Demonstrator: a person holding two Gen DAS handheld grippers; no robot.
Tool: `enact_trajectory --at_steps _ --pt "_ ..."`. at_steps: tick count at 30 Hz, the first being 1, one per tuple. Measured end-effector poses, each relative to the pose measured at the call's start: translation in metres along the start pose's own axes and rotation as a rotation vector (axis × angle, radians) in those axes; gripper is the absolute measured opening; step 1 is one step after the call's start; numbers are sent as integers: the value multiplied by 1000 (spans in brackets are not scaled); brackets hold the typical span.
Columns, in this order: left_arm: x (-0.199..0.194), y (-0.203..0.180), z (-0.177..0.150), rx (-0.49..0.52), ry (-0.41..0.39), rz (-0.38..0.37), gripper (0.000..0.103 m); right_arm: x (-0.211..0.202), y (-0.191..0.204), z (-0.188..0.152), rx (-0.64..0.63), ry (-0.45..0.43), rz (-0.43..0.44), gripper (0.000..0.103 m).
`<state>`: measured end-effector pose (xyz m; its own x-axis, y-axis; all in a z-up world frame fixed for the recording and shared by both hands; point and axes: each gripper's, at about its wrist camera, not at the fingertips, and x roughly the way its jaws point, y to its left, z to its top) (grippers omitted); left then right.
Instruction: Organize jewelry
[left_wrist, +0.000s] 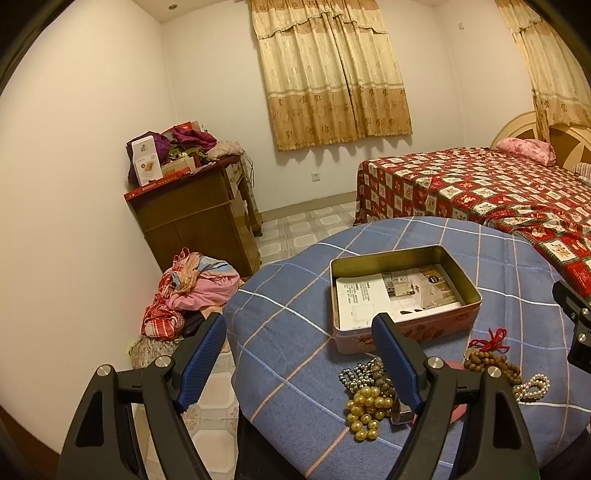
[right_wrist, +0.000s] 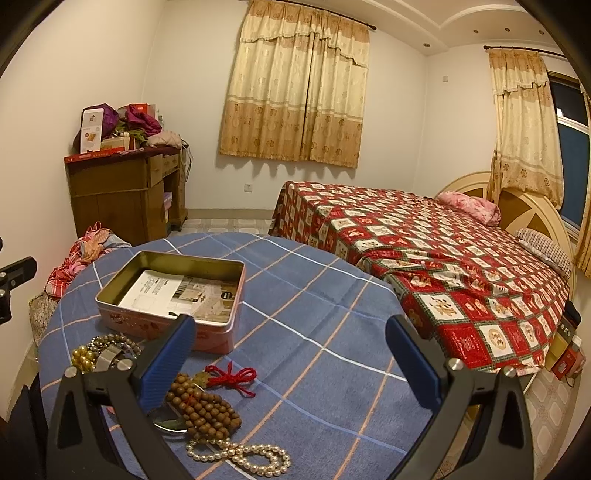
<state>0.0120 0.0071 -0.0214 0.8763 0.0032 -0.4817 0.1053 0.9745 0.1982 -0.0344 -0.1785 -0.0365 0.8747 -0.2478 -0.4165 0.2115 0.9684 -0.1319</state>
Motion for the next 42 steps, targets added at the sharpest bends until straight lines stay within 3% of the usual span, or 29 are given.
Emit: enact_trajectory --at_steps 10,20,23,29,31,33,36,37,39,42 --pt "45 0 -28 -13 105 -7 81 32 -12 -20 -8 63 -14 103" --pt "44 -30 -45 26 122 -80 81 54 -2 -48 -26 170 38 103" --pt "39 -37 -48 31 121 -98 81 49 1 -46 -39 141 35 103" --pt "41 -54 -54 63 154 -134 81 54 -2 -47 -35 172 38 103" --pt "44 -60 -56 76 165 -154 74 56 -2 -47 -36 179 39 103" --pt "50 -63 -59 83 188 -171 60 56 -2 -47 -35 178 41 103" --pt "58 -65 -65 81 220 -193 47 57 2 -47 -47 178 44 103" --pt "58 -63 -66 75 218 -210 40 57 3 -47 -53 179 45 103" --pt "56 -60 -65 58 216 -251 16 57 4 -47 -57 178 45 103" --pt "51 -55 -62 43 196 -287 15 56 5 -47 -57 177 45 103"
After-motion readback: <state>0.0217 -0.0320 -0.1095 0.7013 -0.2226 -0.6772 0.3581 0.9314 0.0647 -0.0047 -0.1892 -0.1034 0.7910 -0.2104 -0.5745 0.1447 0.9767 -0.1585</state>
